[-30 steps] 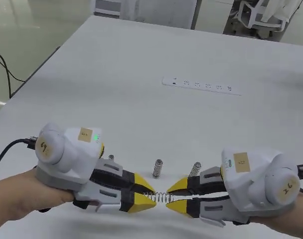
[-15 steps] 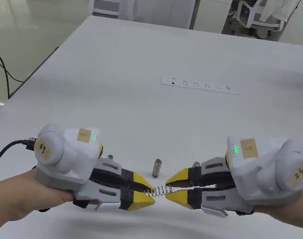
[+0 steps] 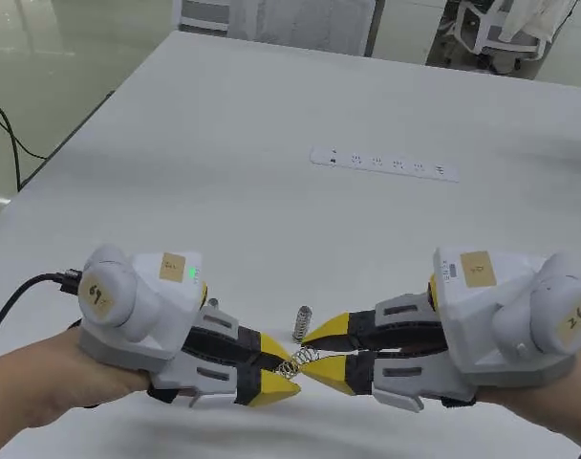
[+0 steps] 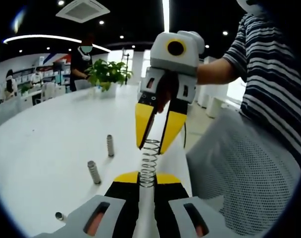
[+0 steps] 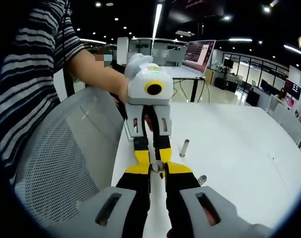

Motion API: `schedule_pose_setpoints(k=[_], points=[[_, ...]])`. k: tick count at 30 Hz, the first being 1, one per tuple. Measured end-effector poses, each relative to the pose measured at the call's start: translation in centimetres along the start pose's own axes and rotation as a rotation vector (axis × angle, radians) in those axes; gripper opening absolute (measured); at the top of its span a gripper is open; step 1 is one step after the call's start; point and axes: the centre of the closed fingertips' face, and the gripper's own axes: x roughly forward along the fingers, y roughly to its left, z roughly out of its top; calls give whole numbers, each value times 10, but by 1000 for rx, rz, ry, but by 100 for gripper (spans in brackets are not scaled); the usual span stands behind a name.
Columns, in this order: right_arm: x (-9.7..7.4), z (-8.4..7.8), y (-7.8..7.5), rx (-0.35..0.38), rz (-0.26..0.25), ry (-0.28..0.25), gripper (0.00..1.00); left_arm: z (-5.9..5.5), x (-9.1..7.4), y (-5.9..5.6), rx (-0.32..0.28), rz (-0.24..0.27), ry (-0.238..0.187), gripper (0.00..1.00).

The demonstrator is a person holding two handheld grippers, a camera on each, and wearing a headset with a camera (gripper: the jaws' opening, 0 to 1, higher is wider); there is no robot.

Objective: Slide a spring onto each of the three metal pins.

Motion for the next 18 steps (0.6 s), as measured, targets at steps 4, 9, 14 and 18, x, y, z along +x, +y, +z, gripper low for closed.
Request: schedule_pose_setpoints(k=[4, 9, 14, 18], points=[[5, 9, 0, -5, -9, -25, 7, 2, 1, -1, 2, -4, -1, 2], [10, 13, 0, -42, -29, -35, 7, 2, 0, 1, 7, 4, 5, 2], [14, 15, 2, -57, -37, -48, 7, 3, 3, 0, 5, 2, 9, 2], [15, 13, 3, -70, -36, -47, 7, 0, 3, -1, -5, 2, 15, 3]])
